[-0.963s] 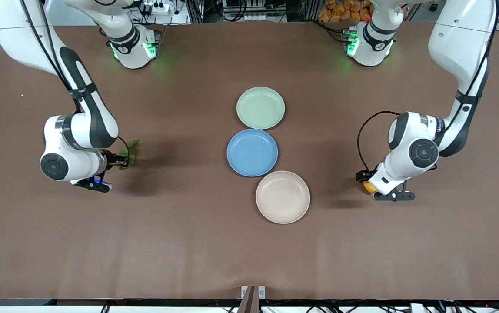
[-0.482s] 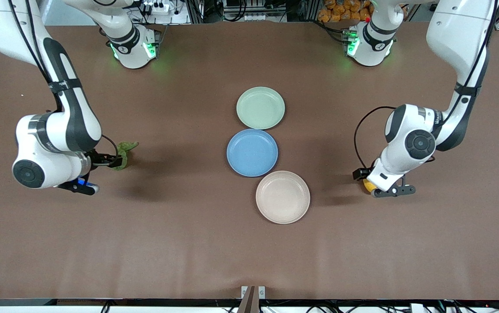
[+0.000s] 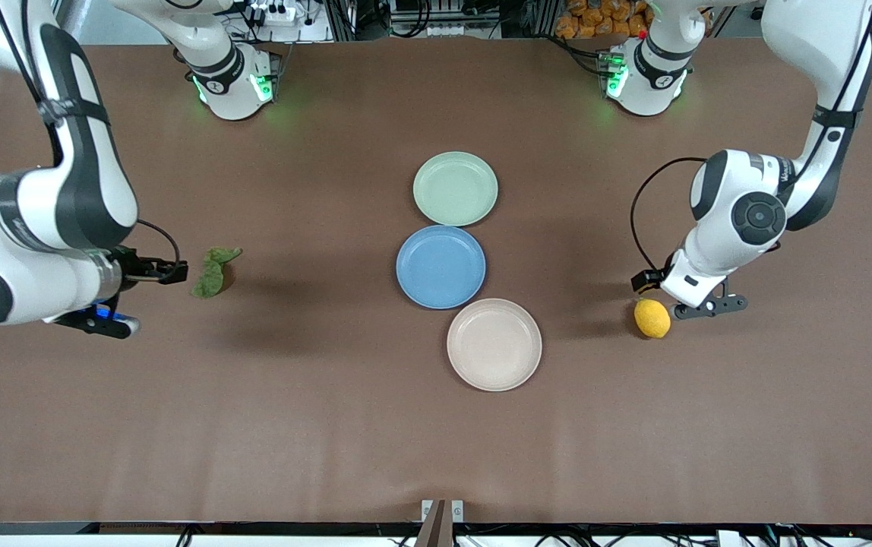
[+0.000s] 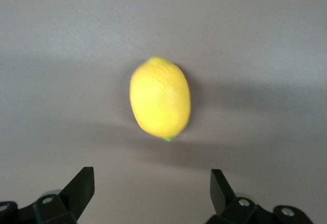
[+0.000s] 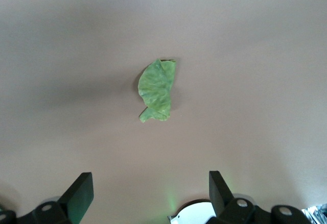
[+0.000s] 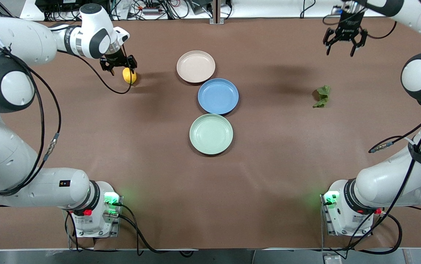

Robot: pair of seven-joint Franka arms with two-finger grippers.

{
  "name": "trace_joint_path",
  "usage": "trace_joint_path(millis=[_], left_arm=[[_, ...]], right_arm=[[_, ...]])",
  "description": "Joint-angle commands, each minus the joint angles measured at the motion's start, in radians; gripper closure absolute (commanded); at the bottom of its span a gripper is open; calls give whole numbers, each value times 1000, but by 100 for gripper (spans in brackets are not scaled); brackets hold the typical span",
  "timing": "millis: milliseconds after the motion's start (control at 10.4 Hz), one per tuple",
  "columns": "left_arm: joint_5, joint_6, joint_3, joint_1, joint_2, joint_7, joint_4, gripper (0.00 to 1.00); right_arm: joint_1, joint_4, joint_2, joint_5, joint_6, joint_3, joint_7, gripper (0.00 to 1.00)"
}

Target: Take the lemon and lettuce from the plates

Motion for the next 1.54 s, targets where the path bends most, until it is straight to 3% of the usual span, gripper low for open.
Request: trace_joint_path(millis=[0, 289, 674, 1445], left_arm=[[-52, 9, -28, 5, -119, -13, -109, 0], [-84, 9, -31, 3, -202, -15, -175, 0], [-119, 9, -94, 3, -253, -55, -221, 0], [-102, -9, -87, 5, -267, -41, -36, 0]], right_arm=[[-5, 8, -73, -3, -18, 20, -10, 0], [-3, 10, -160, -1, -53, 34, -108, 0], [12, 8, -286, -3, -142, 37, -194, 0], [96, -1, -383, 0, -227, 34, -179, 0]])
